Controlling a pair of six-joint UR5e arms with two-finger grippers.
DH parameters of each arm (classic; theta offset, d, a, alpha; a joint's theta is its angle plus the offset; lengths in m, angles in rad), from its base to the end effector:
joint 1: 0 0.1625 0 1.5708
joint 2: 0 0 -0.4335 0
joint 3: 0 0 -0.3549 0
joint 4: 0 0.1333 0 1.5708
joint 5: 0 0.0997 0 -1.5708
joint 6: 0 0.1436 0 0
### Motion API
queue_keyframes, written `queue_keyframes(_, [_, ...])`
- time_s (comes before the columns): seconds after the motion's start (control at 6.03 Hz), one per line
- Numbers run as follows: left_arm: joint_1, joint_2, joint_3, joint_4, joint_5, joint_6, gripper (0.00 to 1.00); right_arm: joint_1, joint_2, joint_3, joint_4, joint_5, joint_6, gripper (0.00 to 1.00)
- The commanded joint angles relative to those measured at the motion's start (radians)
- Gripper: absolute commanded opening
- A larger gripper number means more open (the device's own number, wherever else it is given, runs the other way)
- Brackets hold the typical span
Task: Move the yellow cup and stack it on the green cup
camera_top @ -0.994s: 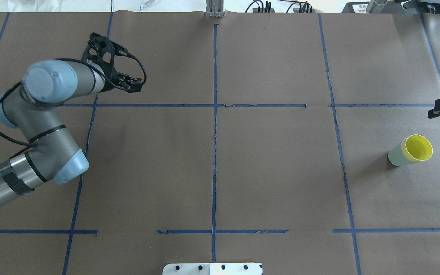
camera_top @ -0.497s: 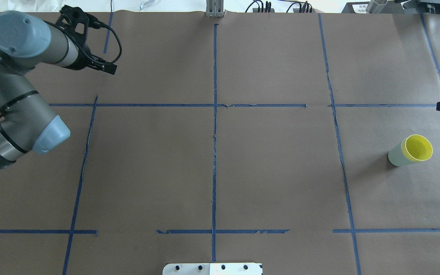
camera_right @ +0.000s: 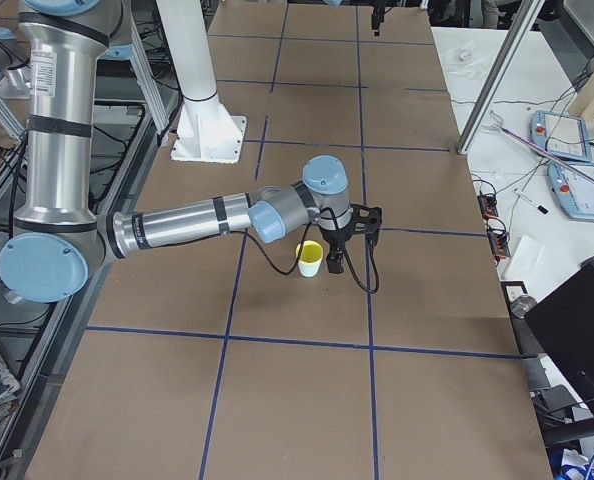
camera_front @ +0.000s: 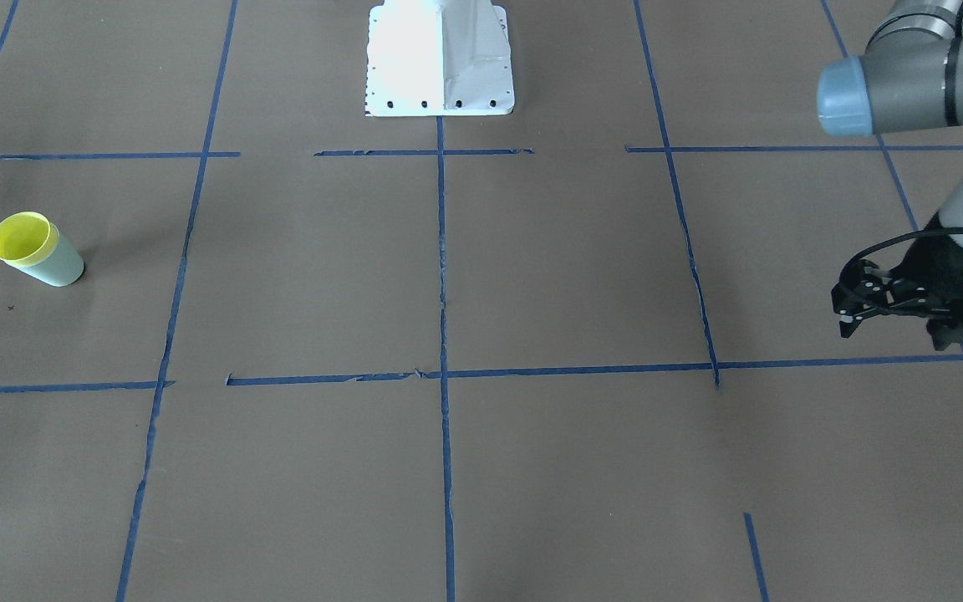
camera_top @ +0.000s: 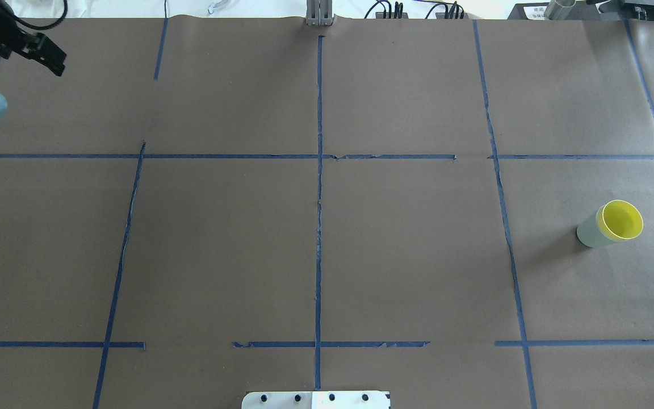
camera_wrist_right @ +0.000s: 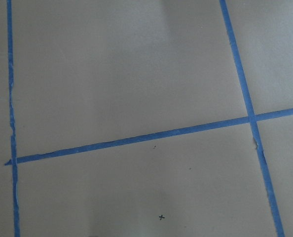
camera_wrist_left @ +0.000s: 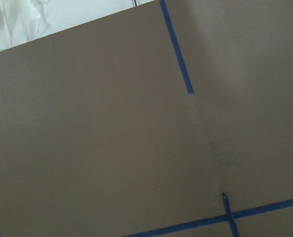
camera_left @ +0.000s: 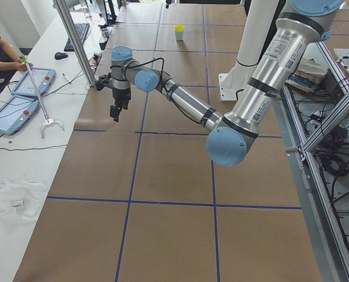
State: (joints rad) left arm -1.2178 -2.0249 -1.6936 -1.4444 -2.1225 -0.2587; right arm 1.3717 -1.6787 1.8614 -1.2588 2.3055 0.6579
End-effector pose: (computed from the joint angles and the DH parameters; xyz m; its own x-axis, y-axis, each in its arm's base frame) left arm 0.1636 -0.6118 0.4252 0.7759 0.2756 -0.5675 -0.1166 0.9467 0.3002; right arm -0.0508 -0.4393 0.5754 0.6322 0.1645 0.7571 -0.2685 0.9632 0.0149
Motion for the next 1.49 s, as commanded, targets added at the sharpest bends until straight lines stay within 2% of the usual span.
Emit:
queue_keyframes(0.0, [-0.147, 0.059, -0.003, 0.165, -0.117, 0.283, 0.99, 0.082, -0.001, -0.065, -0.007, 0.069, -0.174, 1.0])
queue_keyframes(0.17, [-0.226, 0.175, -0.001, 0.156, -0.179, 0.412, 0.99, 0.101, -0.001, -0.065, -0.042, 0.069, -0.234, 1.0])
queue_keyframes(0.33, [-0.236, 0.275, 0.0, 0.154, -0.254, 0.429, 1.0, 0.105, 0.001, -0.059, -0.06, 0.071, -0.257, 1.0])
queue_keyframes(0.5, [-0.236, 0.363, 0.017, 0.142, -0.252, 0.432, 1.0, 0.087, 0.001, -0.065, -0.074, 0.071, -0.261, 1.0])
queue_keyframes(0.66, [-0.27, 0.38, 0.017, 0.125, -0.255, 0.432, 1.0, 0.086, 0.026, -0.057, -0.161, 0.069, -0.262, 1.0])
queue_keyframes(0.83, [-0.288, 0.394, 0.002, 0.128, -0.278, 0.426, 1.0, 0.063, 0.028, -0.051, -0.19, 0.068, -0.283, 1.0])
queue_keyframes(0.99, [-0.301, 0.403, 0.002, 0.13, -0.347, 0.423, 1.0, 0.052, 0.027, -0.059, -0.192, 0.068, -0.334, 1.0])
queue_keyframes(1.33, [-0.324, 0.396, 0.006, 0.124, -0.346, 0.269, 1.0, 0.061, 0.043, -0.057, -0.296, 0.068, -0.418, 1.0])
